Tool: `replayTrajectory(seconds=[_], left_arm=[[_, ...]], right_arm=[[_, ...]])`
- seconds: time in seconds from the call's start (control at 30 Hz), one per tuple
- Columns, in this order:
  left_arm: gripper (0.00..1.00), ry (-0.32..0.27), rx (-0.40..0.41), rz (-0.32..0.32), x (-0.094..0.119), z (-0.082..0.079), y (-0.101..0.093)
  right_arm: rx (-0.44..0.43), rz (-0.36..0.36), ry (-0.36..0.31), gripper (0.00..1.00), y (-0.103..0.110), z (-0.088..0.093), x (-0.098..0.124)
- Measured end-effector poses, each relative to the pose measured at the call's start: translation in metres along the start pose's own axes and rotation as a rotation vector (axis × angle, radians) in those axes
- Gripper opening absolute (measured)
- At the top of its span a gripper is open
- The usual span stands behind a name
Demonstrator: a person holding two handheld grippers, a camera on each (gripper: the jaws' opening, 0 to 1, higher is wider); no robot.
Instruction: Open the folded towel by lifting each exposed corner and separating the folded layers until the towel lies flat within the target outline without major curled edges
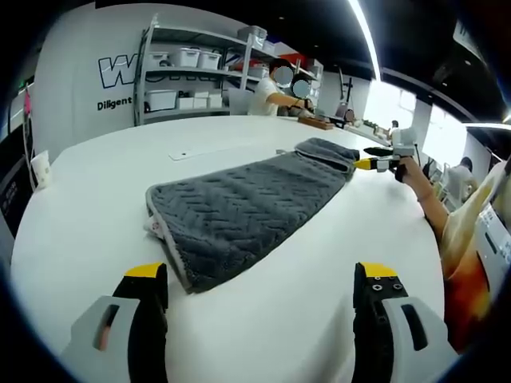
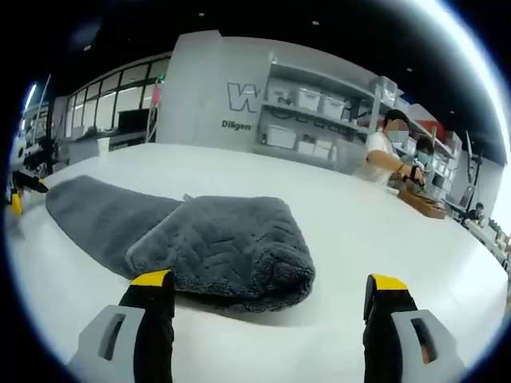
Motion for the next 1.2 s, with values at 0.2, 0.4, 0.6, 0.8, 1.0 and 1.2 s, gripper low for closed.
replayTrajectory(seconds=[0.2, 0.4, 0.6, 0.8, 1.0, 1.2], left_arm=[[0.94, -0.013, 0.023, -0.027, 0.0, 0.0, 0.004], [0.88, -0.062, 0.073, -0.087, 0.0, -0.002, 0.012], [0.76, -0.075, 0.118, -0.122, -0.004, 0.001, 0.019], [0.64, -0.098, 0.183, -0.119, -0.007, 0.003, 0.024], [0.43, -0.135, 0.242, -0.148, -0.007, 0.003, 0.028], [0.3, -0.225, 0.405, -0.107, -0.006, 0.004, 0.037]], right_arm=[[0.006, -0.012, -0.011, 0.99, 0.003, -0.002, 0.001], [-0.002, -0.026, -0.024, 0.98, 0.007, -0.003, 0.003], [-0.018, -0.019, -0.045, 0.95, 0.003, -0.005, 0.005], [-0.024, -0.028, -0.054, 0.93, 0.003, -0.006, 0.005], [-0.031, -0.031, -0.065, 0.91, 0.003, -0.007, 0.006], [-0.031, -0.037, -0.068, 0.91, 0.003, -0.008, 0.006]])
Point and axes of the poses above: the point that each gripper's makers call its tool centre point, and the gripper's own axes: x roughly backward along the fingers, y roughly to its left, z roughly out of its underside, the point moved 10 cm from there along x, roughly backward along the fingers, and after that the axes turned 3 degrees about x, right-handed, at the moved point
